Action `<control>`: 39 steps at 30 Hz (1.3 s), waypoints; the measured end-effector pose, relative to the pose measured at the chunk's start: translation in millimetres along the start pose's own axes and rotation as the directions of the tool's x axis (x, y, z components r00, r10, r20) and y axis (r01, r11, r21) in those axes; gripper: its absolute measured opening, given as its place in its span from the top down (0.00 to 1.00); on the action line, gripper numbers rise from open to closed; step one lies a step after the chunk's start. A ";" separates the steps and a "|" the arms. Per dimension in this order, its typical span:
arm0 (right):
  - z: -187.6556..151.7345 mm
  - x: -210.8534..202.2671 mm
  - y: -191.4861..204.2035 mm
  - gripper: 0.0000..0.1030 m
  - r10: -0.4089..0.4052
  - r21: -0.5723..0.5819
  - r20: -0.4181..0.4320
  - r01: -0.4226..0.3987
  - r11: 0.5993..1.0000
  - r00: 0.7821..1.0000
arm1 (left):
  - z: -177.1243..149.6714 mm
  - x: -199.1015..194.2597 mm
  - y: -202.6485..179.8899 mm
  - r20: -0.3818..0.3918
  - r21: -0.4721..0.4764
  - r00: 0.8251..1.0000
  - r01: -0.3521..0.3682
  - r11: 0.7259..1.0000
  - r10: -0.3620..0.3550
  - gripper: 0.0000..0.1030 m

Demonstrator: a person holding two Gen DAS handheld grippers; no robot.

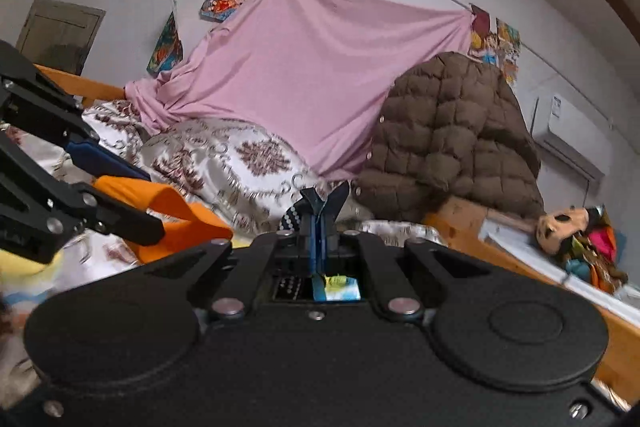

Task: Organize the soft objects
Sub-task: 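Lift the orange cylinder and sock and carry them over the tray, then open the left tool over the tray while the right tool releases the sock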

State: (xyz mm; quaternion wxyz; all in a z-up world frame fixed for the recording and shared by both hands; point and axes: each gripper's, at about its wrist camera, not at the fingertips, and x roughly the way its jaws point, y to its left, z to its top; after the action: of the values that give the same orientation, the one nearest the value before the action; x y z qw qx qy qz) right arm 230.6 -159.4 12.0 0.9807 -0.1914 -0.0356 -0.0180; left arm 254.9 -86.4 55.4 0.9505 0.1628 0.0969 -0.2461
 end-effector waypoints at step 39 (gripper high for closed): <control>-99.4 173.9 -125.6 0.66 0.179 0.399 -0.341 -0.030 0.916 0.923 | -4.2 246.6 36.5 -0.369 -0.391 0.928 -0.197 0.899 0.043 0.50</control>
State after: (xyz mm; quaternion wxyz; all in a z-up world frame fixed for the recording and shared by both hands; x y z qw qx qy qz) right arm 404.1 -316.9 -19.6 0.9874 0.0111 0.1580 0.0070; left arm 484.9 -162.4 -4.2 0.9437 0.0007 0.3056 -0.1262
